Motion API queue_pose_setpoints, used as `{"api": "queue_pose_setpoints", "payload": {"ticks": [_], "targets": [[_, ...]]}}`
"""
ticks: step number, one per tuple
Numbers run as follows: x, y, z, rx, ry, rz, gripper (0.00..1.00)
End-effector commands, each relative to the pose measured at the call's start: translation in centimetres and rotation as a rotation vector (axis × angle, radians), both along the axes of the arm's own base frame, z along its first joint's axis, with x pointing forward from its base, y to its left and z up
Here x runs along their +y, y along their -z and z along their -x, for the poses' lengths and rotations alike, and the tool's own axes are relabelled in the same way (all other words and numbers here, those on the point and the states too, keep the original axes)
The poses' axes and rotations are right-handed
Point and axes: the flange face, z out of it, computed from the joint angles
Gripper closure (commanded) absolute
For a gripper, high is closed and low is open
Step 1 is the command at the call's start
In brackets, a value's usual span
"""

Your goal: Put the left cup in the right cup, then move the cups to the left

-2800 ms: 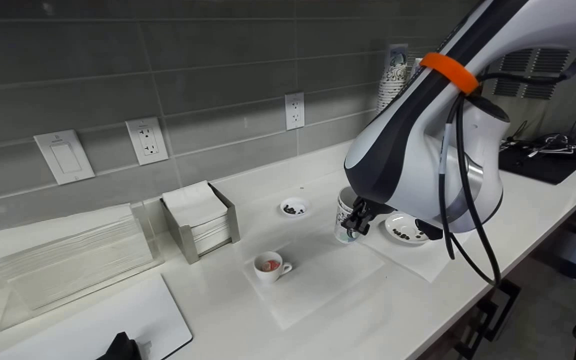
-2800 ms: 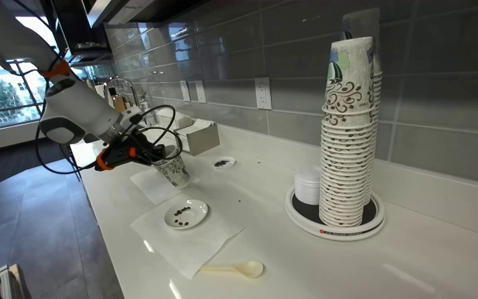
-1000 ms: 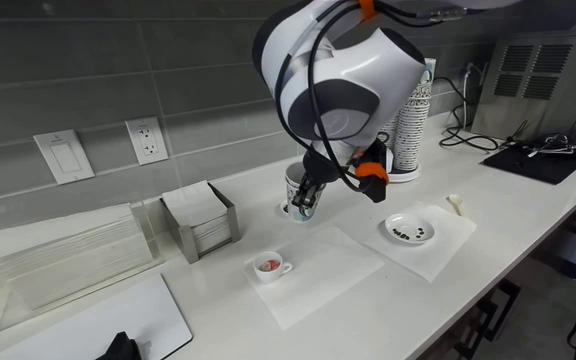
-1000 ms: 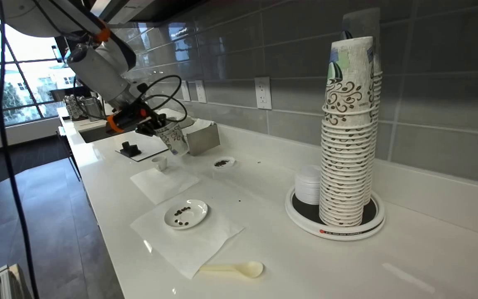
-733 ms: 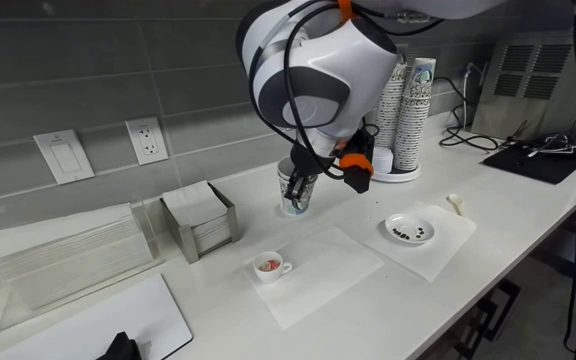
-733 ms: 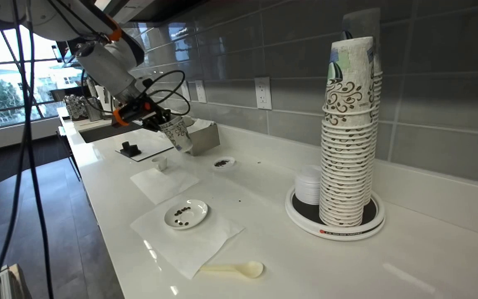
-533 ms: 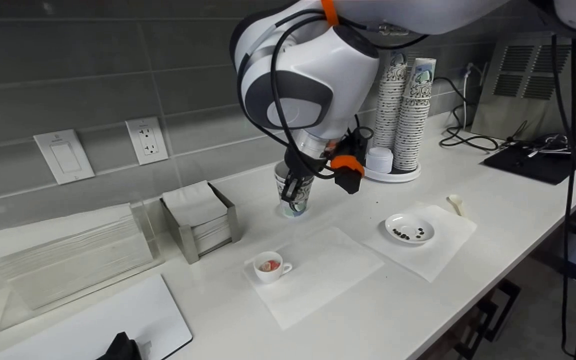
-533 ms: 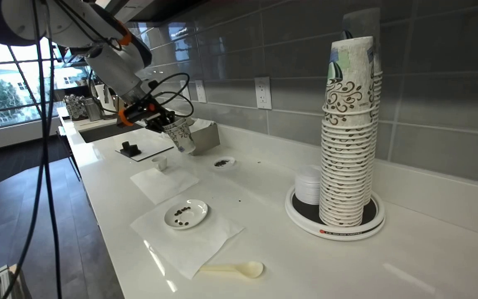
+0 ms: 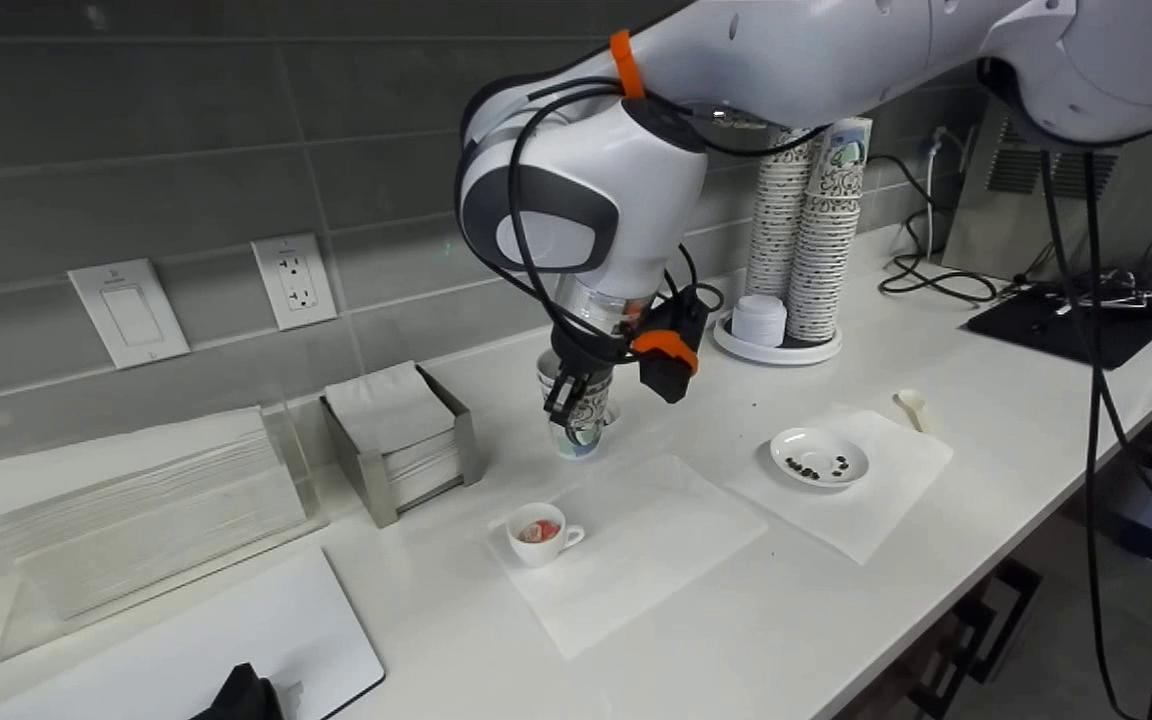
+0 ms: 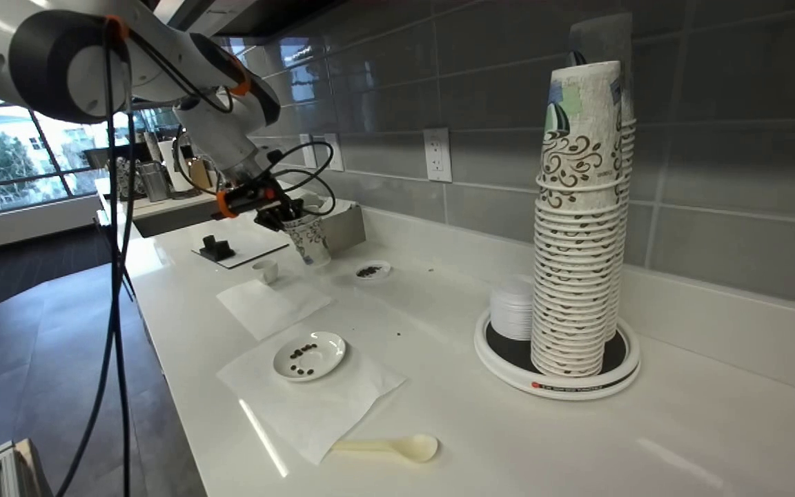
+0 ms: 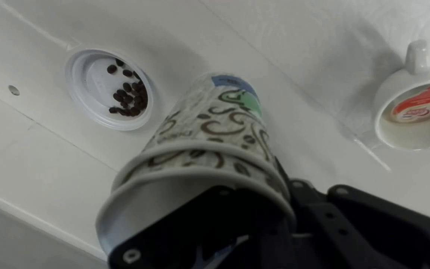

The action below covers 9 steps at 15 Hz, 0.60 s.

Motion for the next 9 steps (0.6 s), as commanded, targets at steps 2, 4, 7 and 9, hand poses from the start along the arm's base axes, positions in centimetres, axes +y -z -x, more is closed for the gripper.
{"api": "queue_pose_setpoints", "payload": {"ticks": [2,4,7,9], "targets": [[-0.3,0.8,-1.3,0.051,0.004,-0.005,0.99],[-0.6,1.6,-1.6,0.061,0.007,0.0,0.99],[-1.1,2.5,-1.9,0.078,0.019,0.007,0.93],[-1.2,2.7,-2.0,0.084,0.023,0.003,0.64]]}}
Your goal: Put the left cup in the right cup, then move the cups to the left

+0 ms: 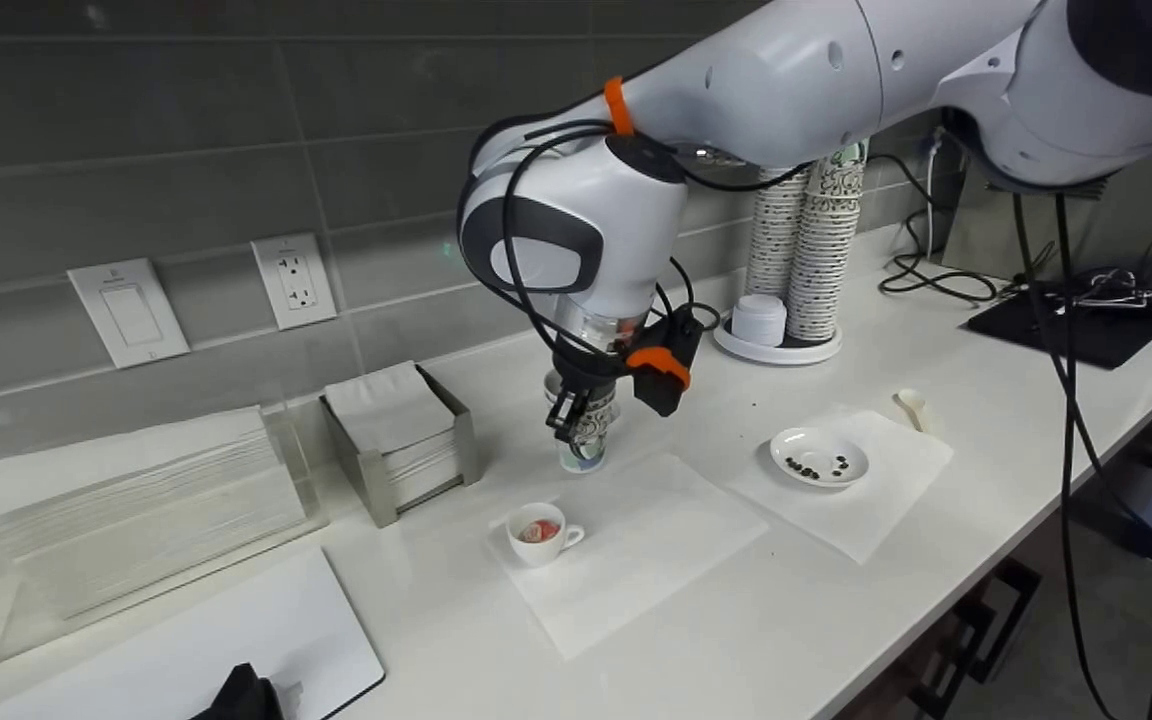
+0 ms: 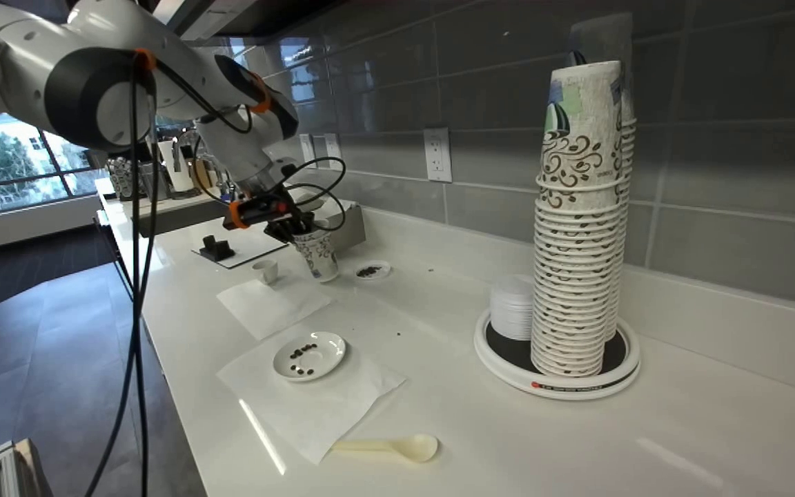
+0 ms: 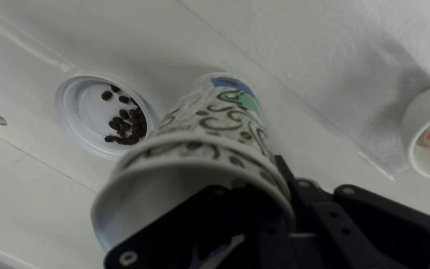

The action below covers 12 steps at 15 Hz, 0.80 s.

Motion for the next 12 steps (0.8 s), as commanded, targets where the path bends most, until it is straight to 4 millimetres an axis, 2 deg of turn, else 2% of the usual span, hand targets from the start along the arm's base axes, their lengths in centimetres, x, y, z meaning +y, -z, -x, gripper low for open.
{"api": "queue_pose_setpoints", "payload": {"ticks": [1,9,12], "targets": [[-0.1,-0.5,-0.4,0.033,-0.01,-0.005,0.58],[0.4,-5.0,0.8,0.019,0.009,-0.049,0.01],[0.1,-6.9,1.9,0.052,0.046,-0.079,0.0]]}}
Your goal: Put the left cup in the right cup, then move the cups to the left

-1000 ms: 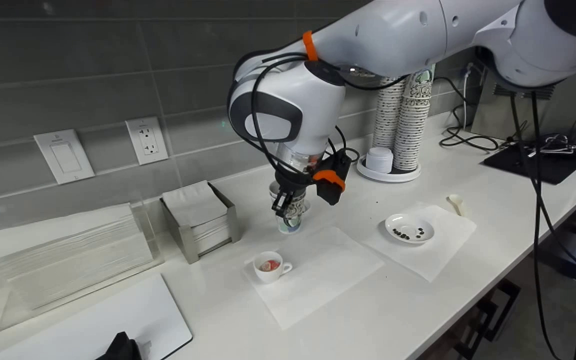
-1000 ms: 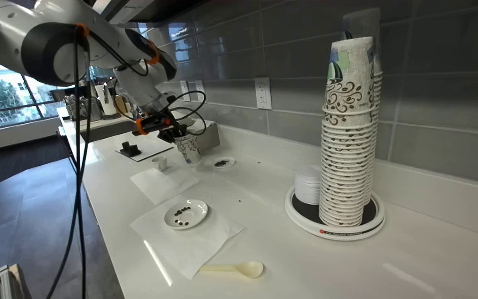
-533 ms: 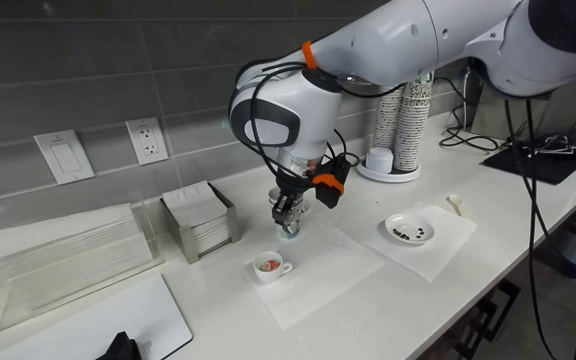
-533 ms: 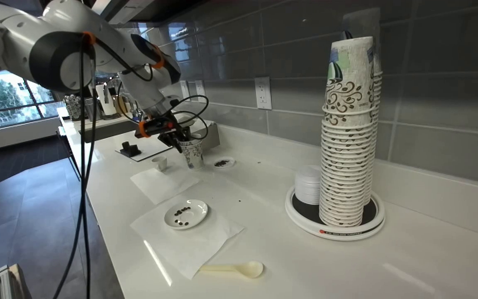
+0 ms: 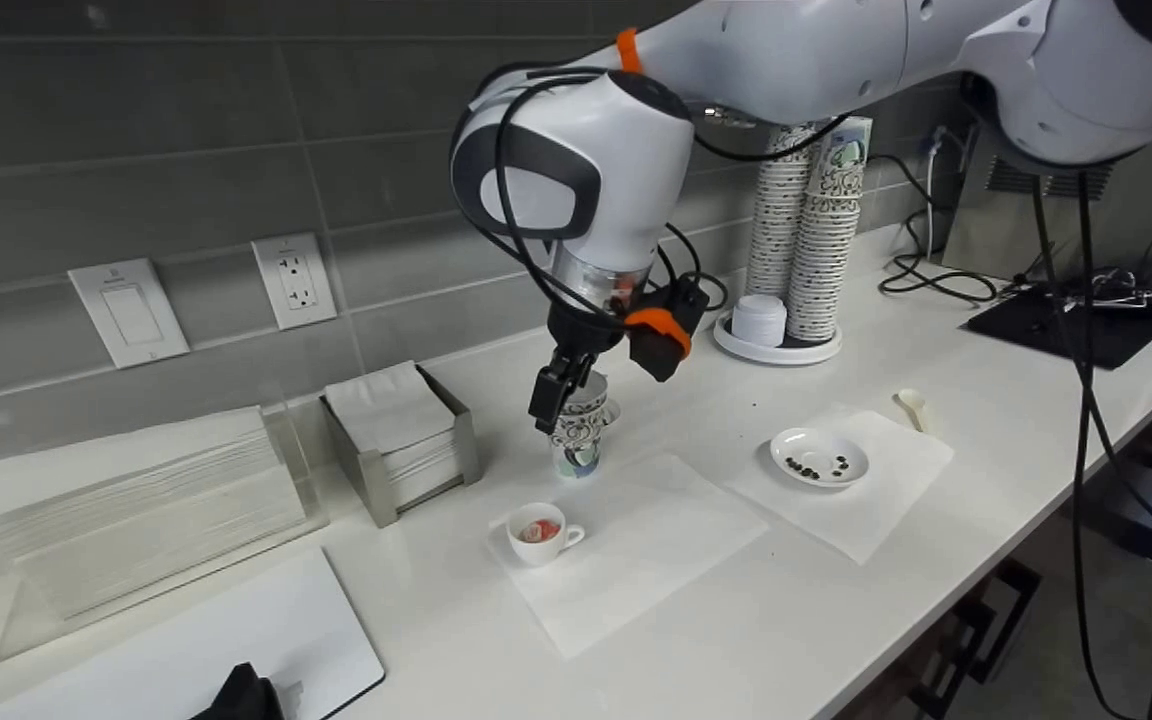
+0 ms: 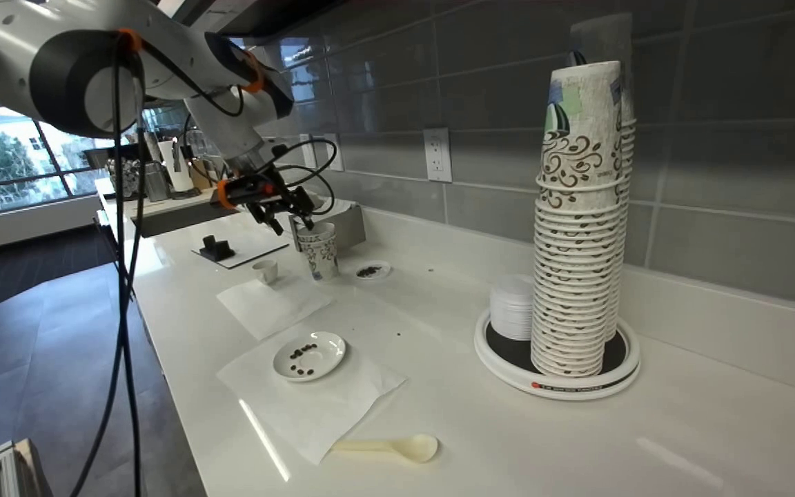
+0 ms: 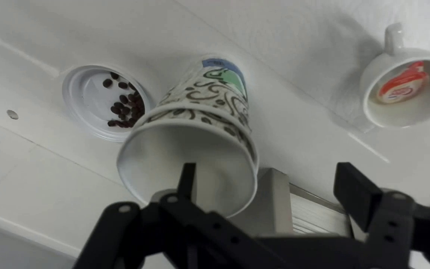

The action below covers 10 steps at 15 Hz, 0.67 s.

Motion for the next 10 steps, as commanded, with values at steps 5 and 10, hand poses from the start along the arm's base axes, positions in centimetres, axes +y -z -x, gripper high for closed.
{"api": "queue_pose_setpoints", "payload": {"ticks": [5,10], "targets": [[-3.9,-3.2,3.1,-0.011,0.047,-0.096,0.0],[-8.3,-3.0,5.8,-0.081,0.062,-0.175,0.0]]}}
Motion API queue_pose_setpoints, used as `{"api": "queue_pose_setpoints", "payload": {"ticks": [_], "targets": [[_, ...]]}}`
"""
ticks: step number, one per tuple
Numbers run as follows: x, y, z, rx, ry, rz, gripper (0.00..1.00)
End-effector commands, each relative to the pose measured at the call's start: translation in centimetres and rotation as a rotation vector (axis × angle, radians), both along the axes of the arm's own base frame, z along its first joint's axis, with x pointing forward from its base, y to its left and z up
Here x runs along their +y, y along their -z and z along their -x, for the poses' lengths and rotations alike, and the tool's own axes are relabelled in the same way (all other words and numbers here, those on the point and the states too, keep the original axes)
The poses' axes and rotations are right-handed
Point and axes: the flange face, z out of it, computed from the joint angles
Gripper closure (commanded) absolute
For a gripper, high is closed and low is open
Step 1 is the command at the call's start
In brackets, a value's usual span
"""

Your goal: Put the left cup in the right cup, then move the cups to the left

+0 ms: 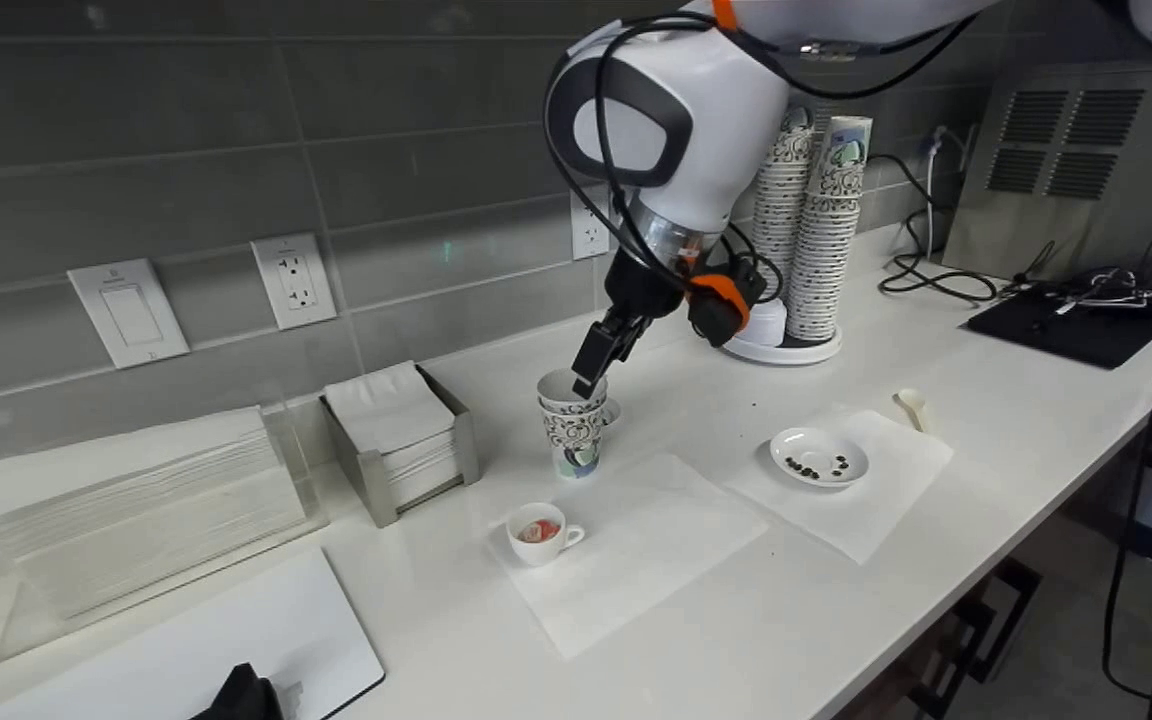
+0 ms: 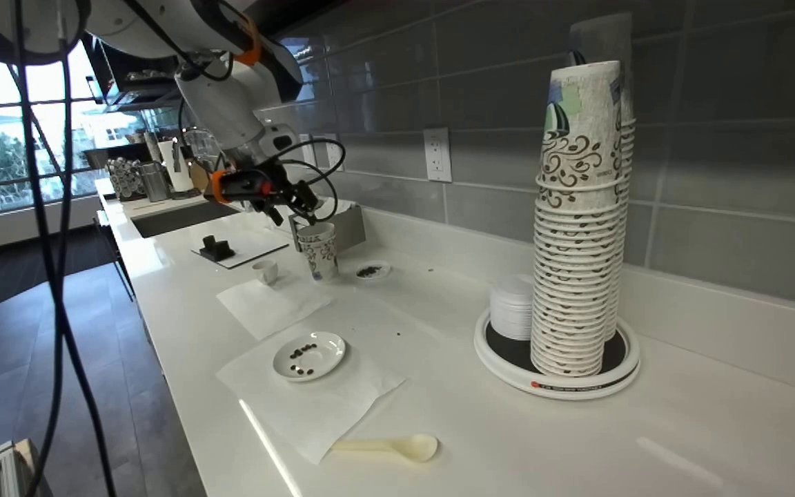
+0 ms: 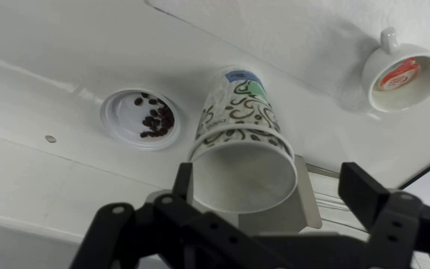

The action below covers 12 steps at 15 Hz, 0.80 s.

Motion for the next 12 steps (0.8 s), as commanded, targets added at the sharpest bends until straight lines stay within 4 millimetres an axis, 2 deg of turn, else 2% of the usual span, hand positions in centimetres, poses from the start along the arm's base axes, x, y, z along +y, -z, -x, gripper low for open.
{"api": "queue_pose_setpoints", "payload": {"ticks": [1,5,6,7,8,12], "targets": [[-3.4,-0.7,3.7,-0.069,0.013,-0.052,0.0],[-5.2,0.3,6.4,-0.153,0.011,-0.143,0.0],[-5.2,0.8,7.2,-0.136,-0.095,-0.117,0.0],[-5.0,0.1,4.8,-0.127,-0.013,-0.141,0.0],[-5.4,0.3,5.4,-0.12,-0.012,-0.144,0.0],[-5.3,0.5,5.1,-0.119,-0.007,-0.148,0.0]]}}
